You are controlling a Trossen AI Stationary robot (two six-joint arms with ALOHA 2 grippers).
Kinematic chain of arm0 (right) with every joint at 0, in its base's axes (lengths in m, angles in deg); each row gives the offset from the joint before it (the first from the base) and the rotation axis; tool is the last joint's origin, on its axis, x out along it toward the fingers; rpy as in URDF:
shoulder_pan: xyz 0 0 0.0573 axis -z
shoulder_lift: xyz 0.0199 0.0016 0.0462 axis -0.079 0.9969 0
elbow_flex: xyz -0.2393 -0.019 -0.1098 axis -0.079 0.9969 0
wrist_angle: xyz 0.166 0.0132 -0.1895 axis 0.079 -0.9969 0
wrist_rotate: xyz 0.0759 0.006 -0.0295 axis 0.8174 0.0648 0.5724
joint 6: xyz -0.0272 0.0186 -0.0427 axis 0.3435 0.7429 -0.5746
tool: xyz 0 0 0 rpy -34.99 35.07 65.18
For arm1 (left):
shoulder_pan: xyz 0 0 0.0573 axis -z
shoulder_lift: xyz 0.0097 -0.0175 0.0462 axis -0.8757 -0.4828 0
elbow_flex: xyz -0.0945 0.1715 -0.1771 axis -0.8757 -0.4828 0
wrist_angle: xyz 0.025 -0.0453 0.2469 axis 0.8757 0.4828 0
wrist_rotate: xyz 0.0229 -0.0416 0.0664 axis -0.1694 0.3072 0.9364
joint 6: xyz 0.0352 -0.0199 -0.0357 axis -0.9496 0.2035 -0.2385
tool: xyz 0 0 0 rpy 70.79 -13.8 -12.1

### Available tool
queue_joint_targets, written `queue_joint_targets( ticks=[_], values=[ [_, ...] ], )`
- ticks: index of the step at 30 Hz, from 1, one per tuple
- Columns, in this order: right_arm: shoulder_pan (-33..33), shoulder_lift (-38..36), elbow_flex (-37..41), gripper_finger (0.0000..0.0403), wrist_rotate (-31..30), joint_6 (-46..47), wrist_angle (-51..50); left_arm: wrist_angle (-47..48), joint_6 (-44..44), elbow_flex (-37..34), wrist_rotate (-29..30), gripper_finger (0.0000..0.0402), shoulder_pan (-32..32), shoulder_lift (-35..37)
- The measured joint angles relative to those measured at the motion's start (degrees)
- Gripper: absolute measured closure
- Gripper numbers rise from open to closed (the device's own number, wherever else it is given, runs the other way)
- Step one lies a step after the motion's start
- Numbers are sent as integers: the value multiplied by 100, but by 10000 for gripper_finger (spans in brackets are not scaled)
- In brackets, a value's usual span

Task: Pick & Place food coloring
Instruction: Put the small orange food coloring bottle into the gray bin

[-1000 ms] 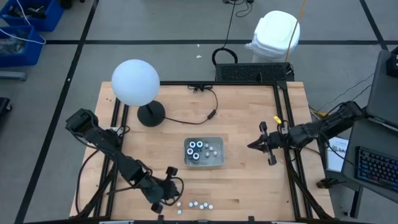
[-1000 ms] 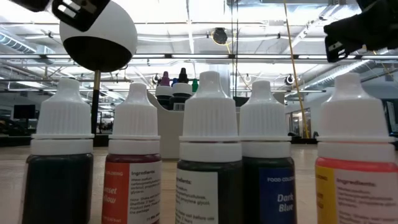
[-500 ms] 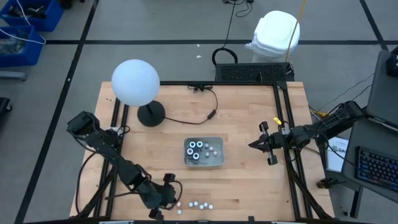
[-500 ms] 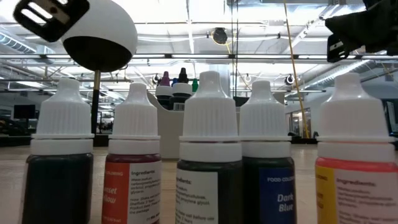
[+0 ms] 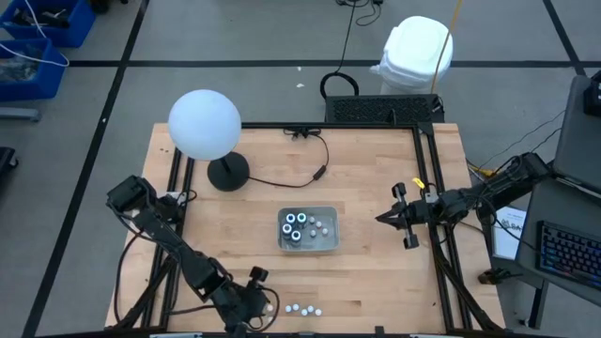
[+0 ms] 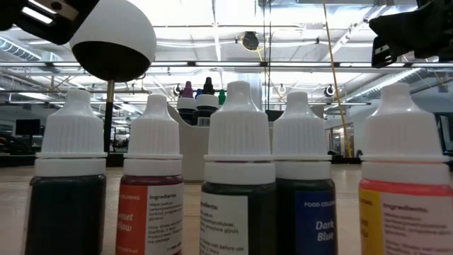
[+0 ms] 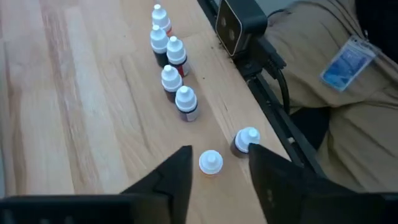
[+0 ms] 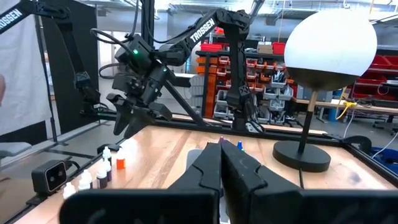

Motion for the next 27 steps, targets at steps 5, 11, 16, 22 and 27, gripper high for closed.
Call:
queue_joint_targets(
  ticks=[5, 11, 16, 22, 27],
  values=[
    [0, 0, 2, 403, -4, -44, 0, 77, -307, -8, -115, 185, -17, 0],
    [0, 0, 7, 403, -8, -62, -2, 10, -691, -16, -214, 168, -82, -243],
    [0, 0, 7, 403, -11, -53, -2, -85, -699, -18, -307, 167, -216, -496],
    [0, 0, 7, 403, -13, -46, -2, -141, -742, -16, -422, 167, -363, -579],
    [0, 0, 9, 403, -13, -80, -3, -276, -787, -16, -571, 167, -399, -570]
  ],
)
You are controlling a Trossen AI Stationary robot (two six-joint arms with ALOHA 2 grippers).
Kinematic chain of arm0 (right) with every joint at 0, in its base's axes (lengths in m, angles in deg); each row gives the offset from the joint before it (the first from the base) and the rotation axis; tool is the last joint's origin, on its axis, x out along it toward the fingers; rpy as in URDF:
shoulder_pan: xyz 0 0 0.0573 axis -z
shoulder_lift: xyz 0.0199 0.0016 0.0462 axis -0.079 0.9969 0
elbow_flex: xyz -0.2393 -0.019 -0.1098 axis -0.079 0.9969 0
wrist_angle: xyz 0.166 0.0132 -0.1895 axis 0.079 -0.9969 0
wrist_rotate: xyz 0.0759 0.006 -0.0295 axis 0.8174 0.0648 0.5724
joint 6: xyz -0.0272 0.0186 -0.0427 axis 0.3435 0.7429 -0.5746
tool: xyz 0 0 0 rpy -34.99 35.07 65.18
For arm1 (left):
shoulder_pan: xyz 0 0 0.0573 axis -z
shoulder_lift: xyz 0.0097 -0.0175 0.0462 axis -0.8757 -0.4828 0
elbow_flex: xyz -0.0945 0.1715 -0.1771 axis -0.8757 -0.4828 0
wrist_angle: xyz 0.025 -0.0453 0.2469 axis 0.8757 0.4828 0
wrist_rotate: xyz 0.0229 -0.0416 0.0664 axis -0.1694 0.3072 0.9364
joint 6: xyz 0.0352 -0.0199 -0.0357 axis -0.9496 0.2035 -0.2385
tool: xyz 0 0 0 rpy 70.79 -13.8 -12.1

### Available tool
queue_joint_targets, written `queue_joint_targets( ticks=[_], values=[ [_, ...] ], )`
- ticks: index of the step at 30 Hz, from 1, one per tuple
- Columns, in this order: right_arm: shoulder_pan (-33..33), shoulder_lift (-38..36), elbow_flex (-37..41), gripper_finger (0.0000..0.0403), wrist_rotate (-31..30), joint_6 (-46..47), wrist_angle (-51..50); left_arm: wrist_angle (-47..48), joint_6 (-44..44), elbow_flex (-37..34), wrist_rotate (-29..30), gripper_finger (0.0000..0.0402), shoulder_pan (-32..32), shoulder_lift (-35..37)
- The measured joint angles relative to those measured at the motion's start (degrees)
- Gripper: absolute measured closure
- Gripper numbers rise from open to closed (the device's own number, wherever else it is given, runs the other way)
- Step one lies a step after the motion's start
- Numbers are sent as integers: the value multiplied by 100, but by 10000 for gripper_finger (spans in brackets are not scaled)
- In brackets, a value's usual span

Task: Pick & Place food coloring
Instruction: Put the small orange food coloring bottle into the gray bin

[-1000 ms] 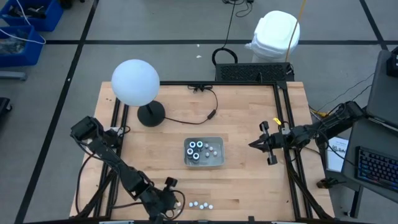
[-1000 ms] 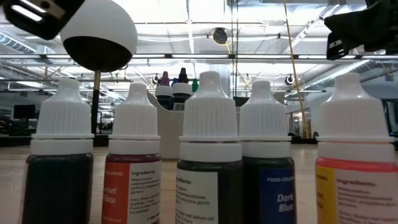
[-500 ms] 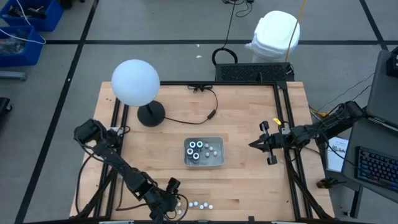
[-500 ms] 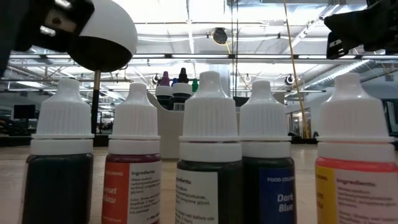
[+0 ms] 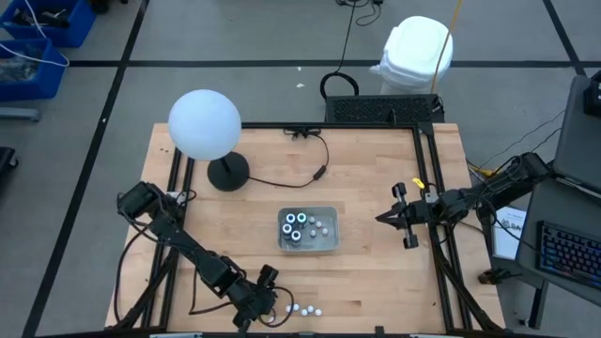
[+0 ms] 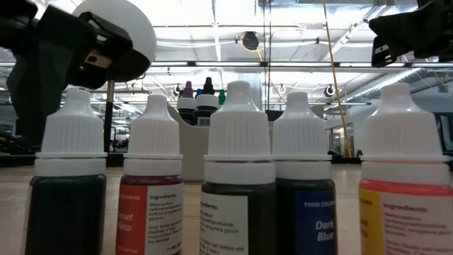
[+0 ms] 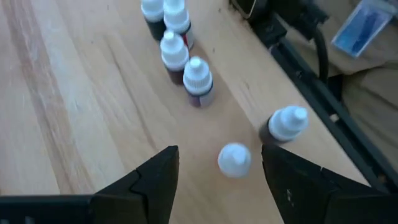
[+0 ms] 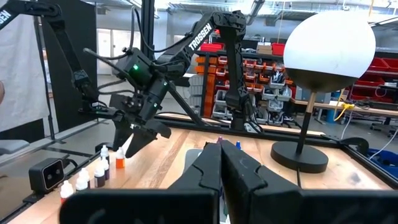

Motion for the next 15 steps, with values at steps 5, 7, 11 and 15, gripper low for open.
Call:
queue_joint_targets(
  ticks=[5, 7, 11, 15],
  values=[
    [0, 0, 0, 403, -2, -16, -1, -3, -2, 0, -46, 167, 4, 2],
    [0, 0, 0, 403, -1, -24, -1, -13, 28, 0, -164, 167, 4, 2],
    [0, 1, 0, 403, -2, -25, -1, -125, 114, 0, -241, 167, 7, -94],
    [0, 2, 0, 403, -2, -27, -2, -321, 126, 2, -479, 167, 7, -278]
  ],
)
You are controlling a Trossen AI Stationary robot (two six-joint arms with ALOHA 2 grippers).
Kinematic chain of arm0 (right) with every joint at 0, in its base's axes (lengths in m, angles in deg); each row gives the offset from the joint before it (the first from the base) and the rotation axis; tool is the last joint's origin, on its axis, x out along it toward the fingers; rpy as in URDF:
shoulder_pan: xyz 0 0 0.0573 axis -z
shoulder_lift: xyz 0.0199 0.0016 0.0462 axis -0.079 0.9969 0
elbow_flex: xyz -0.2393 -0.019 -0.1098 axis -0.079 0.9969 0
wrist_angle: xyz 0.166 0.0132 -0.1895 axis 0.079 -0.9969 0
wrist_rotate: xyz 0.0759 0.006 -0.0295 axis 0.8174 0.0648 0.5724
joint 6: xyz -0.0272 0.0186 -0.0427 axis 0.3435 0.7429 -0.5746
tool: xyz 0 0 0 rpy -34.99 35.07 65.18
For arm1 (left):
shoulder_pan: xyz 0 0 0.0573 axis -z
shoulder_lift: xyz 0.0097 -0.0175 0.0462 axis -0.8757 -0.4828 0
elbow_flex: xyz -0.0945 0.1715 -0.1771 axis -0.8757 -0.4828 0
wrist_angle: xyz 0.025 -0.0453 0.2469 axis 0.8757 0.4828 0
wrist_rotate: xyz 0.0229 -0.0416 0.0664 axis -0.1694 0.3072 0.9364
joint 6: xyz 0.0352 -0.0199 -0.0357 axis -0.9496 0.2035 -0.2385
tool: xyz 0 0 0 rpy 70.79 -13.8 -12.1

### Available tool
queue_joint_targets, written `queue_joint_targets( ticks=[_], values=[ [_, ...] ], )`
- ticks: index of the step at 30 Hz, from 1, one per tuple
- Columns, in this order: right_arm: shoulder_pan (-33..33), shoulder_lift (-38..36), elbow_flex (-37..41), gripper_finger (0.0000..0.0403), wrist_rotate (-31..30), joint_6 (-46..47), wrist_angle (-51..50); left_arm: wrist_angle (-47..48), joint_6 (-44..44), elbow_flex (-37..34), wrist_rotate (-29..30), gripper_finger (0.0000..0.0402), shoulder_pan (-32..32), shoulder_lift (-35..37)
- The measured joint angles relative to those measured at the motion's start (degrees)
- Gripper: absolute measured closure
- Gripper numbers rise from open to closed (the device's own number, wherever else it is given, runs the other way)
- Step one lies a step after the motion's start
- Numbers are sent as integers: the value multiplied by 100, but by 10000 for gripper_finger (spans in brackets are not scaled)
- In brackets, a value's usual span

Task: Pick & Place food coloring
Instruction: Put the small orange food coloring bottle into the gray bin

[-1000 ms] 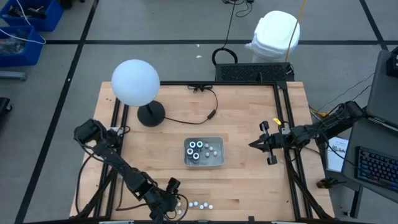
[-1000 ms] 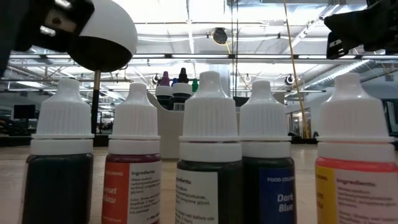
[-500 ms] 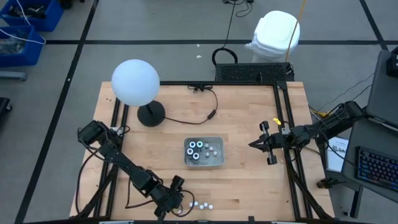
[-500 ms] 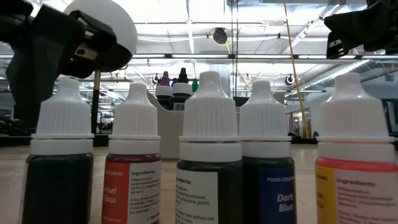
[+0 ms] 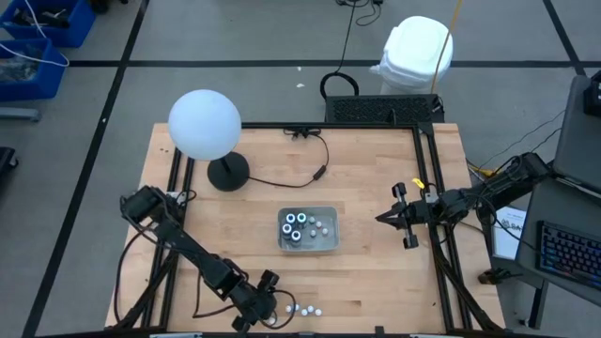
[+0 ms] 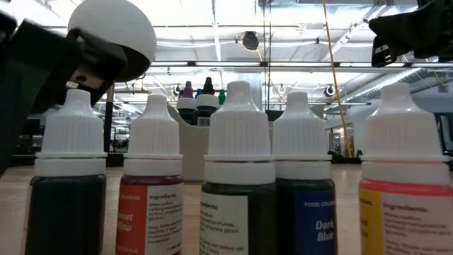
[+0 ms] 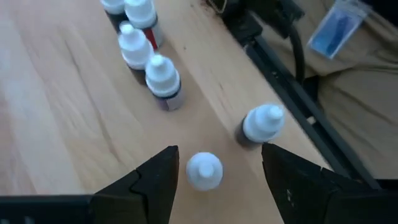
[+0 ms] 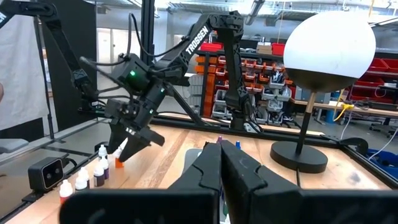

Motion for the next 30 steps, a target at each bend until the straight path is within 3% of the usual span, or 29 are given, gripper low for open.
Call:
queue_joint_targets(
  ticks=[12, 25, 30],
  values=[
    [0, -2, 2, 403, 0, -42, -1, -6, 2, 0, 44, 174, -41, -8],
    [0, -2, 2, 403, 0, -42, -1, -25, 266, 0, 30, 309, -101, -8],
    [0, -2, 2, 403, 1, -55, -1, -11, 107, 4, -112, 332, -102, -6]
  ],
)
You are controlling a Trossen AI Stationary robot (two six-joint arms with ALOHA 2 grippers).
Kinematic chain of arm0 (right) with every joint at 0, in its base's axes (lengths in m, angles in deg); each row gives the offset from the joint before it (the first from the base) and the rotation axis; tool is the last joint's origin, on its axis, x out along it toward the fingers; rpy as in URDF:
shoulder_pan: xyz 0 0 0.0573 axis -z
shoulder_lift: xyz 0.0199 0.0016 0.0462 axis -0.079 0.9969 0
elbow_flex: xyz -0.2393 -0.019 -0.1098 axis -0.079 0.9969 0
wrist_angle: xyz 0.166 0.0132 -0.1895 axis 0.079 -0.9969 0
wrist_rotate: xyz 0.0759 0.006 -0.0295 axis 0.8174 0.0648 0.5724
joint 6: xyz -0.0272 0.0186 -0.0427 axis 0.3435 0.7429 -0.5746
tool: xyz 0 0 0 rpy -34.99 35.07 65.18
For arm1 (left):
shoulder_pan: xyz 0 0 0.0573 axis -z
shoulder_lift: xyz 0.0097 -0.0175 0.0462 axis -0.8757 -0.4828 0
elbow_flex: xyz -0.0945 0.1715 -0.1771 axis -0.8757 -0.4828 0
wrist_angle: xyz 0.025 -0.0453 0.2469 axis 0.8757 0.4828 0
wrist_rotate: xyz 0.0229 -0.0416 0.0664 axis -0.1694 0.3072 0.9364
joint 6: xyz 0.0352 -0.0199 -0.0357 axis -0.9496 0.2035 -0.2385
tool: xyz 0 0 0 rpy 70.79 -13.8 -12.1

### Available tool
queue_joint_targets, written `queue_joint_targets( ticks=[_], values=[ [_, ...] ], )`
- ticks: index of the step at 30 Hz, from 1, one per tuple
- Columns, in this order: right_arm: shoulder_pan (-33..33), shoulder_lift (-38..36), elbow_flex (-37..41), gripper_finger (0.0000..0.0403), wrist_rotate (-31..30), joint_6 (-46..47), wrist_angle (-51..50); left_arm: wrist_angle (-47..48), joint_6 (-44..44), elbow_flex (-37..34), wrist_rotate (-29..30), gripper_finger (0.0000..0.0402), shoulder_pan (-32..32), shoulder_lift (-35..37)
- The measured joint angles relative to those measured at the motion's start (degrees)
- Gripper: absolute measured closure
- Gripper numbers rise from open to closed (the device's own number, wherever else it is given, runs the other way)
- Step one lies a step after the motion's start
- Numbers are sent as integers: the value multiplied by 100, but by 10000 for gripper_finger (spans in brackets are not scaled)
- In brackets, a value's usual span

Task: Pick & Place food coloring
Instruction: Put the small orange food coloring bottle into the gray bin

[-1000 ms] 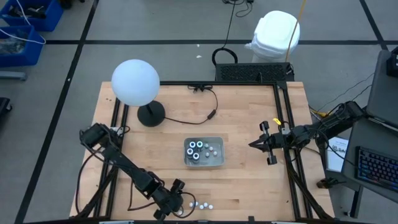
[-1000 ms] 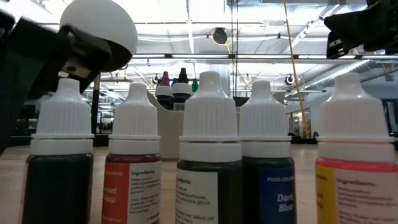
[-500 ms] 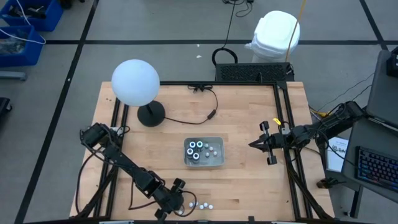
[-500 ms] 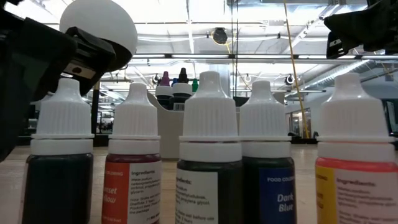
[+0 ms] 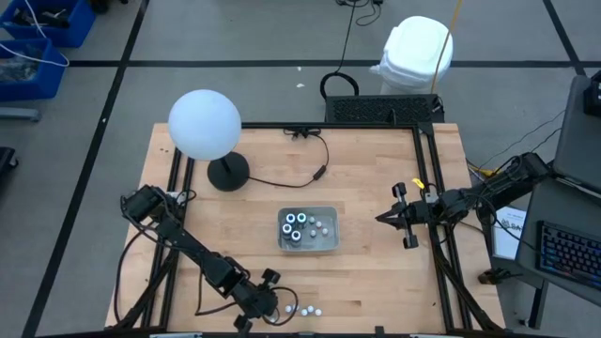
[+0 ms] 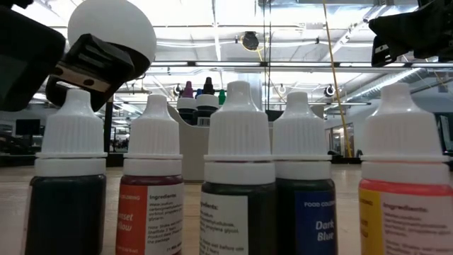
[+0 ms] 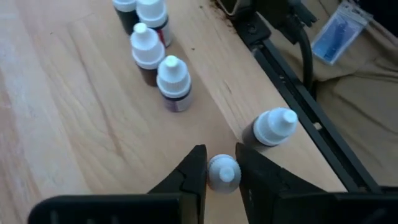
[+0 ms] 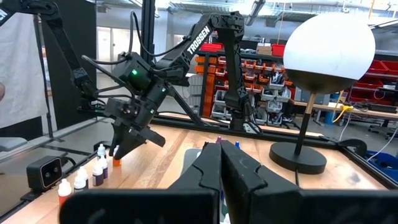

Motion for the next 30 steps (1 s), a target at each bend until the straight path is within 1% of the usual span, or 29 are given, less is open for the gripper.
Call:
queue_joint_targets(
  ticks=[4, 6, 10, 13, 18, 23, 26, 30],
  values=[
    [0, 2, 0, 403, -1, -23, 0, 238, -383, -1, -2, 332, 1, 145],
    [2, 2, 0, 403, 0, -26, -2, 492, -639, -2, 170, 329, 4, 392],
    [2, 1, 0, 403, -1, 1, -8, 1276, -867, -2, 922, 327, 51, 1130],
    [2, 2, 0, 403, -1, 9, -17, 1766, -1032, -2, 1299, 332, 56, 1777],
    [2, 0, 0, 403, -1, 9, -17, 2174, -1308, -175, 1519, 332, -35, 2939],
    [2, 0, 0, 403, 1, 10, -47, 2108, -1176, -941, 1489, 332, -172, 4201],
    [2, 0, 0, 403, 4, 11, -102, 1939, -928, -1697, 1572, 332, -178, 4968],
    [2, 2, 0, 403, 2, 8, -133, 1244, -424, -2838, 1786, 332, -199, 5891]
  ],
)
